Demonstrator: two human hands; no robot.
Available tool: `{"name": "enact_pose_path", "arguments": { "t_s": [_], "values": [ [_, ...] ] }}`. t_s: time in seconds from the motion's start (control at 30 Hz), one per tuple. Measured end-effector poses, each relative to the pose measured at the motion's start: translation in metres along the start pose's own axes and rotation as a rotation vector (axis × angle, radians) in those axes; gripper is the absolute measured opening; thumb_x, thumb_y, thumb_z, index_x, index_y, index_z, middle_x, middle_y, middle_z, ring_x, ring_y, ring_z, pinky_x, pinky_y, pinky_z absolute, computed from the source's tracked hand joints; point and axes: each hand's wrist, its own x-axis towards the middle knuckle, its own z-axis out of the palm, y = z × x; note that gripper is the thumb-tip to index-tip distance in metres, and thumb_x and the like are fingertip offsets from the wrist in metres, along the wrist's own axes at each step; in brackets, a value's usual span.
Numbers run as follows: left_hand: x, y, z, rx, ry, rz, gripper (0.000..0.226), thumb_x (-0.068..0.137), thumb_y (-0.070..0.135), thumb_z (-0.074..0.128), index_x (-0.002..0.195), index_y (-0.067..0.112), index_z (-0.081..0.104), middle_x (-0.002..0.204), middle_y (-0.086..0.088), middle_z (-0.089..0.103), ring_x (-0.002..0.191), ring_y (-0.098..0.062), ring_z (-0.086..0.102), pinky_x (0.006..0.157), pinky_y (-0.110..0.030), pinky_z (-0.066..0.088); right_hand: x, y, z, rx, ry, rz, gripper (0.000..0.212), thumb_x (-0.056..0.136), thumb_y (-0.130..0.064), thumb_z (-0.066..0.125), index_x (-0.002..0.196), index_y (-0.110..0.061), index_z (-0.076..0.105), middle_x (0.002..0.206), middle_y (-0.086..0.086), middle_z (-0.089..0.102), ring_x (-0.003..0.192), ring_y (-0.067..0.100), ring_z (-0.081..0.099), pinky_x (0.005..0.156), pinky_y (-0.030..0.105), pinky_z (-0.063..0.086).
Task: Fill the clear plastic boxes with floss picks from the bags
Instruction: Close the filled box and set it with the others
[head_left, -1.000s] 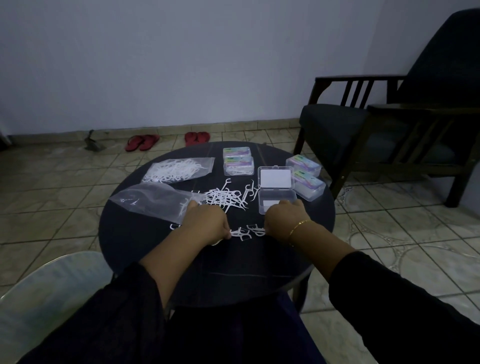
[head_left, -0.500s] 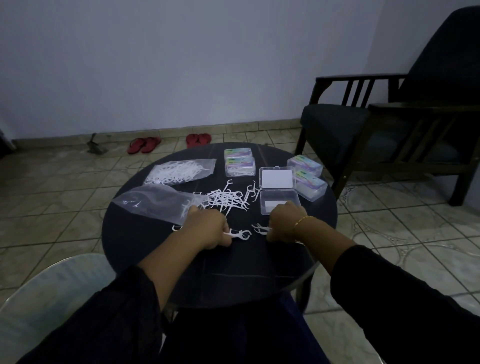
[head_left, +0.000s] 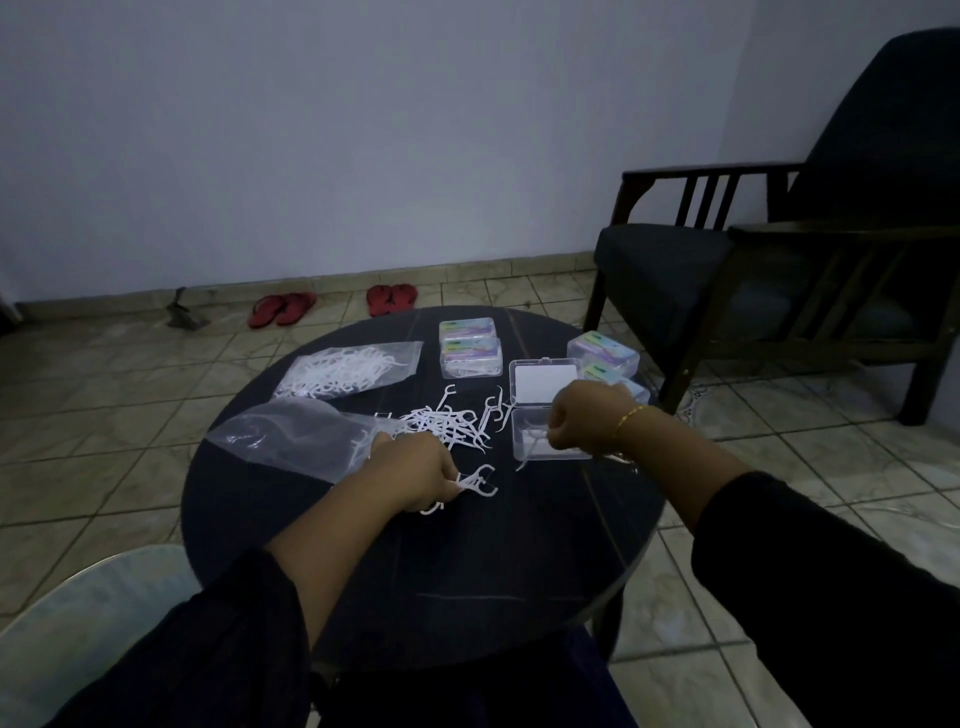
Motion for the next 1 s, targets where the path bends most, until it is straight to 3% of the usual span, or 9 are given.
{"name": "enact_pose_path", "arguments": {
  "t_s": [0.13,0.2,0.37,0.47,0.57,0.63,0.7,0.8,1.0],
  "values": [
    [0.006,0.002,-0.002,-0.063,0.005,-0.037,0.014,0.086,0.035,0.064,0.088,0.024,0.074,0.075,0.01,0.063,0.088,-0.012,0.057,0.106,-0.042,0.023,0.01,0.011,-0.01,-0.069,0.001,0.004,0.017,0.088,-0.031,0.055,0.084,-0.016,0.062,0.085,0.001,0.059,0.09,0.021,0.055,0.095,0.045,0.042],
    [0.009,0.002,-0.004,-0.129,0.014,-0.049,0.012,0.086,0.032,0.066,0.091,0.026,0.074,0.074,0.01,0.063,0.081,-0.011,0.055,0.104,-0.04,0.032,0.014,0.012,-0.013,-0.161,0.002,0.012,0.021,0.091,-0.032,0.053,0.098,-0.014,0.063,0.091,0.002,0.057,0.093,0.02,0.052,0.099,0.045,0.04],
    [0.016,0.001,-0.013,-0.207,0.003,-0.023,0.014,0.087,0.031,0.066,0.086,0.02,0.075,0.066,0.008,0.06,0.073,-0.012,0.056,0.072,-0.026,0.044,0.028,0.004,-0.011,-0.366,-0.056,0.005,0.028,0.092,-0.033,0.053,0.114,-0.015,0.059,0.116,0.003,0.061,0.116,0.024,0.05,0.102,0.047,0.032],
    [0.022,0.003,-0.019,-0.243,-0.006,-0.021,0.017,0.087,0.03,0.066,0.087,0.016,0.075,0.078,-0.001,0.066,0.08,-0.017,0.062,0.078,-0.029,0.048,0.035,-0.002,-0.007,-0.35,-0.082,-0.035,0.032,0.093,-0.034,0.053,0.12,-0.017,0.059,0.122,0.001,0.059,0.12,0.024,0.049,0.102,0.048,0.031],
    [0.029,0.011,-0.027,-0.256,0.008,-0.013,0.016,0.087,0.031,0.066,0.083,0.018,0.073,0.082,0.003,0.066,0.093,-0.022,0.062,0.093,-0.038,0.044,0.036,0.003,-0.007,-0.378,-0.058,-0.117,0.029,0.094,-0.019,0.052,0.122,-0.02,0.06,0.121,0.002,0.059,0.115,0.024,0.052,0.096,0.043,0.041],
    [0.036,0.018,-0.032,-0.252,0.039,-0.001,0.015,0.088,0.033,0.065,0.089,0.021,0.075,0.098,0.005,0.07,0.099,-0.021,0.061,0.101,-0.042,0.04,0.034,0.011,-0.01,-0.331,-0.025,-0.106,0.03,0.096,-0.017,0.05,0.123,-0.023,0.06,0.121,0.002,0.059,0.113,0.022,0.053,0.093,0.039,0.046],
    [0.044,0.027,-0.036,-0.199,0.068,0.017,0.017,0.09,0.035,0.062,0.095,0.024,0.074,0.102,0.005,0.07,0.101,-0.019,0.059,0.102,-0.039,0.035,0.028,0.021,-0.014,-0.27,-0.032,-0.087,0.033,0.096,-0.017,0.048,0.127,-0.025,0.057,0.127,0.002,0.056,0.117,0.023,0.05,0.097,0.041,0.046],
    [0.057,0.046,-0.039,-0.035,0.098,0.067,0.019,0.092,0.037,0.057,0.091,0.025,0.072,0.089,0.007,0.064,0.099,-0.019,0.056,0.094,-0.037,0.028,0.017,0.036,-0.018,-0.187,-0.016,-0.035,0.033,0.099,-0.022,0.045,0.13,-0.026,0.054,0.129,0.003,0.054,0.12,0.022,0.047,0.1,0.039,0.043],
    [0.08,0.082,-0.034,0.204,0.035,0.159,0.024,0.095,0.038,0.051,0.099,0.027,0.072,0.098,0.005,0.065,0.098,-0.018,0.054,0.095,-0.042,0.025,0.009,0.06,-0.014,-0.077,0.029,0.103,0.032,0.096,-0.035,0.046,0.115,-0.018,0.065,0.106,0.002,0.065,0.098,0.018,0.057,0.089,0.032,0.049]
  ]
}}
